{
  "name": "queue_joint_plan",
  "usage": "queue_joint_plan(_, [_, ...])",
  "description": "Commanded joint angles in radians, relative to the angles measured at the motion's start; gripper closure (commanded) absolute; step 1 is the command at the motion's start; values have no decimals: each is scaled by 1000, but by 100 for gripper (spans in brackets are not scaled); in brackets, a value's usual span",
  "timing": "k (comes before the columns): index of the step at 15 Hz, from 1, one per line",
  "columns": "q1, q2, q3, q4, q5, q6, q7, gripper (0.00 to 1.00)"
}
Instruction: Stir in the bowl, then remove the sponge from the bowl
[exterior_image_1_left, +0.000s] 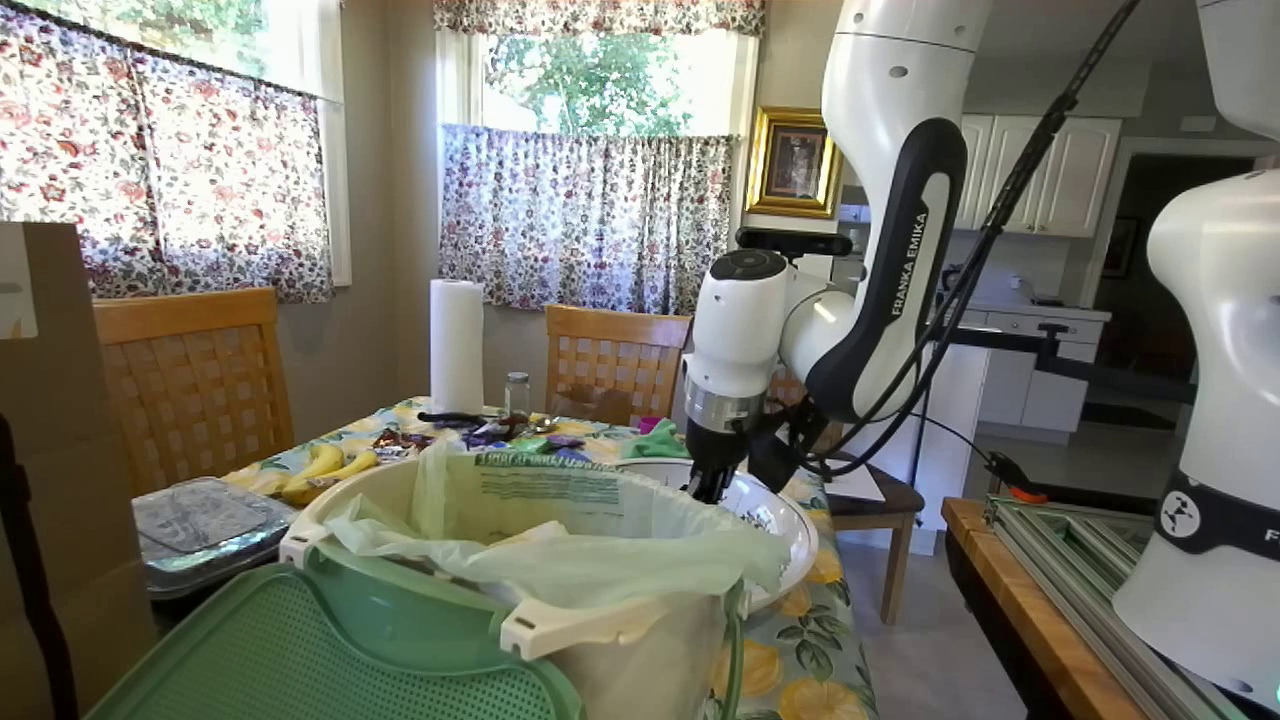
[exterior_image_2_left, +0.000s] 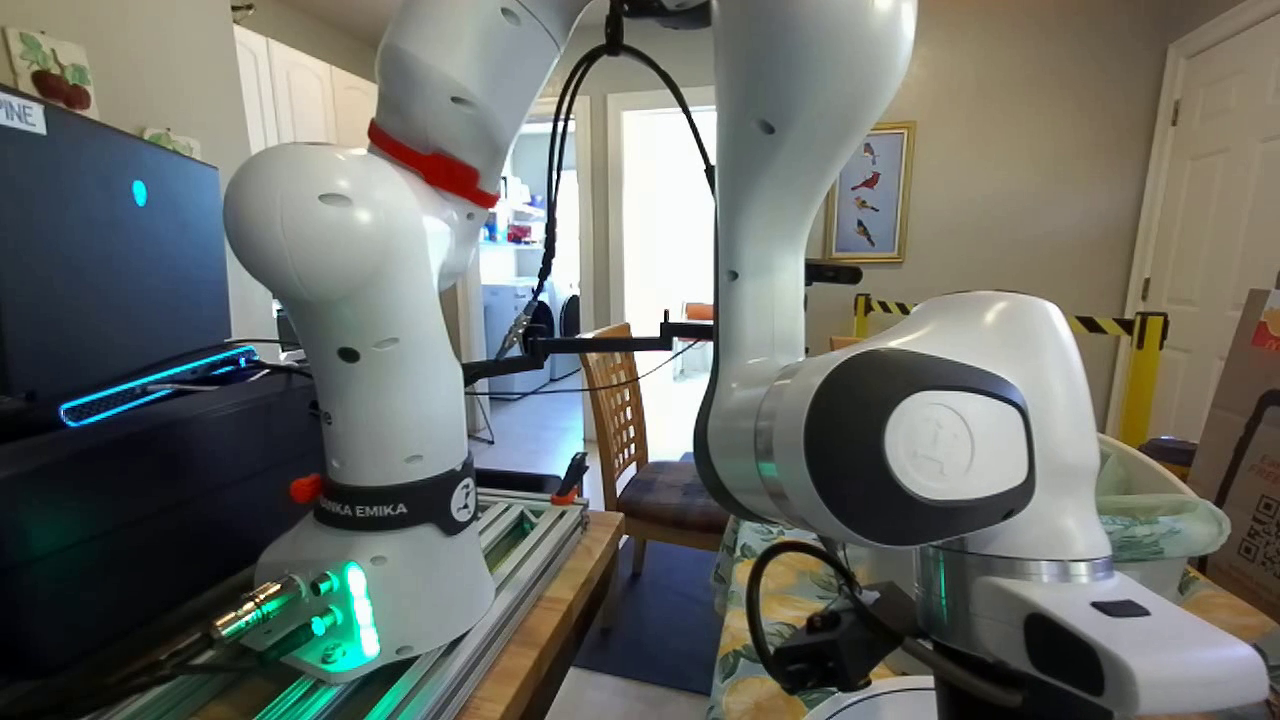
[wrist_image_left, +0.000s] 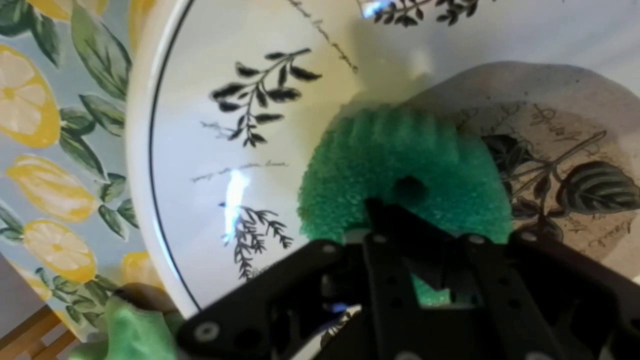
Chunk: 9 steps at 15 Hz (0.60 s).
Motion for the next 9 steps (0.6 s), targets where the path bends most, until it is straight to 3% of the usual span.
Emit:
queue_joint_plan(1, [-15,29,16,-9,4,31,3,99])
queue_joint_plan(9, [22,-38,-15,-33,-12,83,7,99])
